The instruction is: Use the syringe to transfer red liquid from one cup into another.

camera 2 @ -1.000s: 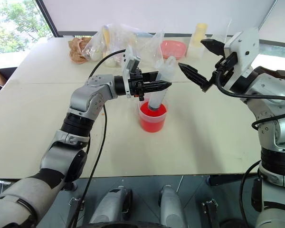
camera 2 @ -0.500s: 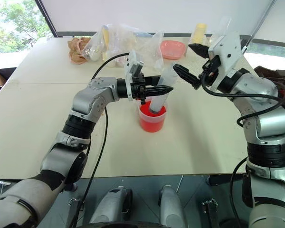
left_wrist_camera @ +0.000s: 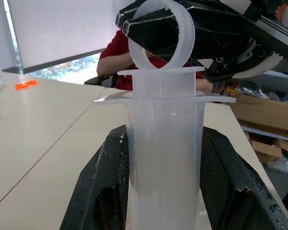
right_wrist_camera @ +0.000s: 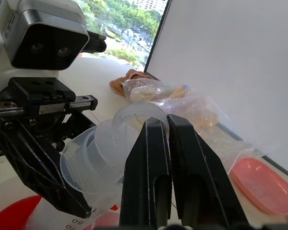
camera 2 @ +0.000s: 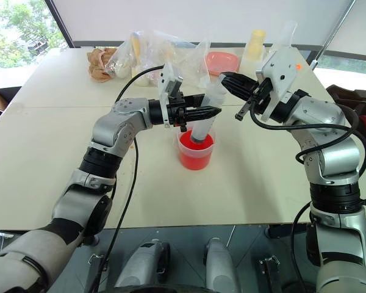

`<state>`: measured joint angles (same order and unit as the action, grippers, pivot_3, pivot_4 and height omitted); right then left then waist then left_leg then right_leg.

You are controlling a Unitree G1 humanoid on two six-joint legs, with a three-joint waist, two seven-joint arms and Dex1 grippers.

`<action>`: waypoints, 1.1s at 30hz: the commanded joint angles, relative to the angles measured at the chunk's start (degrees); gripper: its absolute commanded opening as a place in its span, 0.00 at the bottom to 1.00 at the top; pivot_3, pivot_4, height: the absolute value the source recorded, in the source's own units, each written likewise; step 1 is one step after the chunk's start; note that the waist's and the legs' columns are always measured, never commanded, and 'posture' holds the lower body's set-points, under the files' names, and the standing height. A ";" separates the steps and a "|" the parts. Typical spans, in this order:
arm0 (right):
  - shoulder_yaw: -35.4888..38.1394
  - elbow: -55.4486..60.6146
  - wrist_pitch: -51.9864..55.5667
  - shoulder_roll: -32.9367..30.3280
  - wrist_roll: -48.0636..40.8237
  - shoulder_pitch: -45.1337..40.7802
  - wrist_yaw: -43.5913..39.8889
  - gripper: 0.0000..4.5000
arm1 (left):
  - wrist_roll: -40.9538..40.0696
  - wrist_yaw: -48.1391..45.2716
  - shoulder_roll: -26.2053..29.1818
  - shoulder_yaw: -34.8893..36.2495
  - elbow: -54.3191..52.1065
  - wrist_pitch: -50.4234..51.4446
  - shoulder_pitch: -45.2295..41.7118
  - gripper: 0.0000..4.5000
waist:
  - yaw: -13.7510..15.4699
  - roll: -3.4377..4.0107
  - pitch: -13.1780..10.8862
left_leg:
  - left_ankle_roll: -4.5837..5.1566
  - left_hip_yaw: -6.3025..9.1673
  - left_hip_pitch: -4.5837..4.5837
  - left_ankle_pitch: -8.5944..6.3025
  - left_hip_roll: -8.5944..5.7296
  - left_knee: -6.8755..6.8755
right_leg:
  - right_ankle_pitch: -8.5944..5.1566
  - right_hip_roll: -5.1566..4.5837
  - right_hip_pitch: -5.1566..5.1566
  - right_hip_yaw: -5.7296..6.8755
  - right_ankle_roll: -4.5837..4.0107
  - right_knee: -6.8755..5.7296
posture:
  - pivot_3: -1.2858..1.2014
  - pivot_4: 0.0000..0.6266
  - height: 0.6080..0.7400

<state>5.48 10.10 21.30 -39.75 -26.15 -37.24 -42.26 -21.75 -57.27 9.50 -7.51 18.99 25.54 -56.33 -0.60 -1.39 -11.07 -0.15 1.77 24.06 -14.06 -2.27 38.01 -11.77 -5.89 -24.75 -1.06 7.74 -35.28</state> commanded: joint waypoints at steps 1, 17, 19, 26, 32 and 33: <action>4.22 -0.25 -1.40 -0.36 0.42 -2.67 2.25 0.01 | -0.08 -1.44 -0.36 -0.76 -1.77 -0.91 0.41 0.31 | -0.01 0.00 0.00 | 0.00 0.00 0.00 0.00 0.00 0.00 | 0.00 0.00 0.00 0.00 0.00 0.00 | 0.52 0.24 0.98; 5.29 -5.94 -7.19 0.03 4.66 -7.22 5.57 0.01 | 0.31 -1.45 -0.29 -2.16 -3.29 -1.21 2.41 0.31 | -0.02 0.00 0.00 | 0.00 0.00 0.00 0.00 -0.01 0.00 | 0.00 0.00 0.00 0.00 0.00 0.00 | 0.52 0.24 0.98; 5.32 -6.38 -7.65 0.11 4.86 -7.60 5.78 0.01 | 0.30 -1.45 -0.31 -2.19 -3.30 -1.30 2.47 0.31 | -0.02 0.01 0.00 | 0.00 0.00 0.00 0.00 -0.02 0.00 | 0.00 0.01 0.00 0.00 0.00 0.00 | 0.52 0.24 0.98; 5.05 -5.21 -6.04 0.49 2.64 -6.73 4.51 0.20 | -0.07 -0.24 -1.10 -0.78 -2.21 -1.87 1.12 0.31 | 0.00 0.01 0.00 | 0.00 -0.01 0.00 0.00 -0.02 0.00 | 0.00 0.01 0.00 0.00 0.00 0.00 | 0.52 0.24 0.98; 9.51 2.54 2.94 -3.07 -4.47 1.67 0.79 0.64 | -0.71 0.31 -0.60 1.30 -1.32 -1.77 -0.38 0.31 | 0.42 0.00 0.00 | 0.00 0.00 0.00 0.00 -0.01 0.00 | 0.00 0.00 0.01 0.01 0.00 0.01 | 0.52 0.24 0.98; 11.97 4.34 5.54 -3.80 -7.51 3.71 0.30 0.64 | -0.76 0.38 -0.40 1.57 -1.23 -1.77 -0.55 0.31 | 0.49 0.00 0.00 | 0.00 0.01 0.03 0.00 0.00 0.00 | 0.00 0.00 0.04 0.06 0.00 0.05 | 0.52 0.24 0.98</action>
<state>12.37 10.88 23.48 -42.16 -28.90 -34.76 -41.21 -21.83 -56.63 8.85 -7.47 18.92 24.44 -55.29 -0.10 -1.38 -11.07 -0.12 1.79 24.09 -14.08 -2.26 38.01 -11.77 -5.89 -24.69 -0.98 7.74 -35.21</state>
